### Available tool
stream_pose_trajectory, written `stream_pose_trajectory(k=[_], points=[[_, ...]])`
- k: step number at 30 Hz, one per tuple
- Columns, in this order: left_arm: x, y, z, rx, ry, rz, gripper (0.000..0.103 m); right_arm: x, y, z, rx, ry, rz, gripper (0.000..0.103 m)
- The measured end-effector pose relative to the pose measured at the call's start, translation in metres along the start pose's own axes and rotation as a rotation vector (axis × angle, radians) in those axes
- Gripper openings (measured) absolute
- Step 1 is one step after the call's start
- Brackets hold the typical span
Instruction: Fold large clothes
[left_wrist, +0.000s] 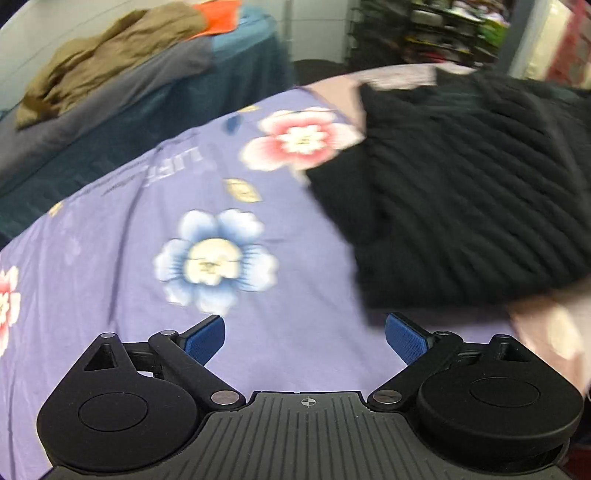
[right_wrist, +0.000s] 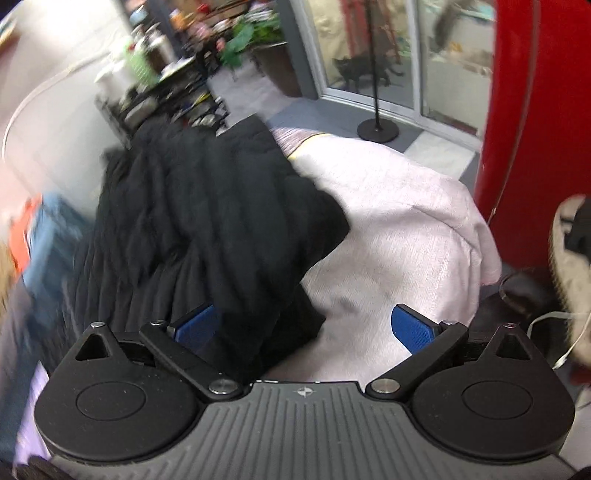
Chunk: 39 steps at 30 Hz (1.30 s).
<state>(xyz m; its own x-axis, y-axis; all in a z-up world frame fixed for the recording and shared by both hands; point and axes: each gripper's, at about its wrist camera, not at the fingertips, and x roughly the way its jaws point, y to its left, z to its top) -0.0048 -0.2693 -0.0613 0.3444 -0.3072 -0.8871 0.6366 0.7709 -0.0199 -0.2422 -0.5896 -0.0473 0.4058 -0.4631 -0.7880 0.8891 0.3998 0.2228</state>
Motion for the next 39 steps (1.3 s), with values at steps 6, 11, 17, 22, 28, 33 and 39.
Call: stream_pose_trajectory(k=[6,11,17,22,28,33,39], points=[[-0.037,-0.069,0.010,0.180,0.018,-0.035,0.103,-0.019,0.071,-0.025,-0.305,0.082,0.083,0.103],[-0.061,-0.104,0.027,0.290,-0.029,0.024,0.103,-0.037,0.121,-0.045,-0.519,0.056,0.045,0.103],[-0.060,-0.122,0.038,0.322,0.061,0.000,0.103,-0.050,0.141,-0.058,-0.641,0.043,0.012,0.103],[-0.063,-0.131,0.031,0.328,0.070,0.010,0.103,-0.055,0.150,-0.060,-0.663,0.038,0.006,0.103],[-0.066,-0.135,0.022,0.320,0.073,0.011,0.103,-0.060,0.153,-0.062,-0.673,0.030,0.014,0.103],[-0.067,-0.133,0.019,0.312,0.071,0.007,0.103,-0.059,0.156,-0.063,-0.681,0.034,0.021,0.103],[-0.073,-0.135,0.018,0.323,0.027,-0.020,0.103,-0.057,0.159,-0.067,-0.692,0.043,0.021,0.103]])
